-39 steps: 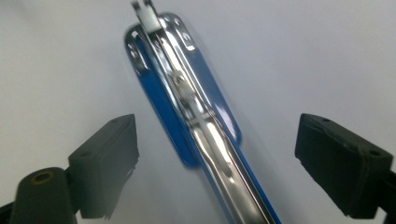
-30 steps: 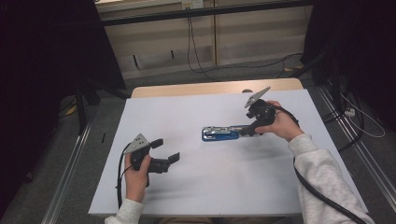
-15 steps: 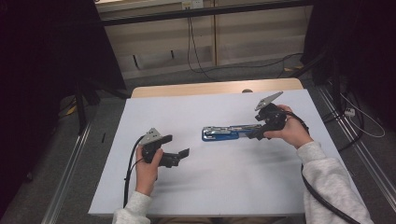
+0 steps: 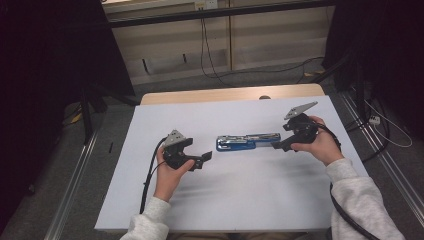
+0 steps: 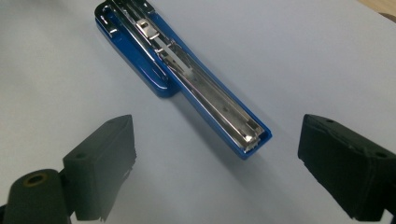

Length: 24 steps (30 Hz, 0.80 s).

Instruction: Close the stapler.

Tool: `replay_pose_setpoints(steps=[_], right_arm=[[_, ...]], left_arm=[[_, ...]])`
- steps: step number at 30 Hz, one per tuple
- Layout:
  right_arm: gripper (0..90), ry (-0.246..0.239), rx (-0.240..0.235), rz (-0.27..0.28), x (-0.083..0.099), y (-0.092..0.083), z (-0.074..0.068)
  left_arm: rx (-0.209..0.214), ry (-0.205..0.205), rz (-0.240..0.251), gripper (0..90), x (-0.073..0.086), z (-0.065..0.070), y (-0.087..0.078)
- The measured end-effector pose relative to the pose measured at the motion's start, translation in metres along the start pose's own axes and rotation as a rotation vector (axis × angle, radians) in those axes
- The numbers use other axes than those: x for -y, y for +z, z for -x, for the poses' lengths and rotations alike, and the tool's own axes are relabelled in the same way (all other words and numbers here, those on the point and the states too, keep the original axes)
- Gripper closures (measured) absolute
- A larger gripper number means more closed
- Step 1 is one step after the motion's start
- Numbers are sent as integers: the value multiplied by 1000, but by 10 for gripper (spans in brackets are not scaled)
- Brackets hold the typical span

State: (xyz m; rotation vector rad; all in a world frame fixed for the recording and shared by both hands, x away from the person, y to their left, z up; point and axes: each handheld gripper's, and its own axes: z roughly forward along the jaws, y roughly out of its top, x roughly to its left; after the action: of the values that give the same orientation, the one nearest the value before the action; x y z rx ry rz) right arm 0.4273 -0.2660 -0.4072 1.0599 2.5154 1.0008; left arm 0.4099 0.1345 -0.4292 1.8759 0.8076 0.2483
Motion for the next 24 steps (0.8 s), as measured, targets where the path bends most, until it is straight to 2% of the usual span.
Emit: replay_pose_setpoints(steps=[4,5,7,9,10,11,12,15,17,19,20,21,22,23,24], right_arm=[[133,16,18,6,7,-5,1],[171,28,21,1,10,-7,2],[185,30,23,-1,11,-7,2],[247,35,31,-6,15,-8,2],[247,35,31,-6,15,-8,2],[317,58,38,-10,18,-10,3],[317,58,38,-10,18,-10,3],[432,83,53,-8,22,-12,4],[494,97,62,-4,24,-14,4],[583,85,81,-14,27,-16,5],[583,85,81,-14,27,-16,5],[633,90,88,-9,28,-16,5],[689,83,82,-9,29,-16,5],[725,77,95,-34,31,-13,5],[725,77,95,-34,31,-13,5]], left_arm=[[-33,-10,-26,54,-2,-3,9],[-39,-18,-21,74,-1,-4,11],[-38,-25,-29,84,0,-7,14],[-60,-24,-48,180,0,-8,17],[-66,-24,-54,180,0,-9,18],[-65,-29,-54,240,-1,-9,20],[-70,-31,-50,240,-2,-9,21],[-91,-31,-46,356,-3,-8,25],[-104,-17,-57,459,-4,-8,29],[-111,-27,-66,576,-3,-8,34],[-111,-27,-66,607,-3,-8,34],[-114,-25,-70,607,-3,-9,36],[-111,-37,-73,644,-3,-9,38],[-111,-41,-85,712,-2,-9,40],[-107,-35,-95,712,-2,-10,41]])
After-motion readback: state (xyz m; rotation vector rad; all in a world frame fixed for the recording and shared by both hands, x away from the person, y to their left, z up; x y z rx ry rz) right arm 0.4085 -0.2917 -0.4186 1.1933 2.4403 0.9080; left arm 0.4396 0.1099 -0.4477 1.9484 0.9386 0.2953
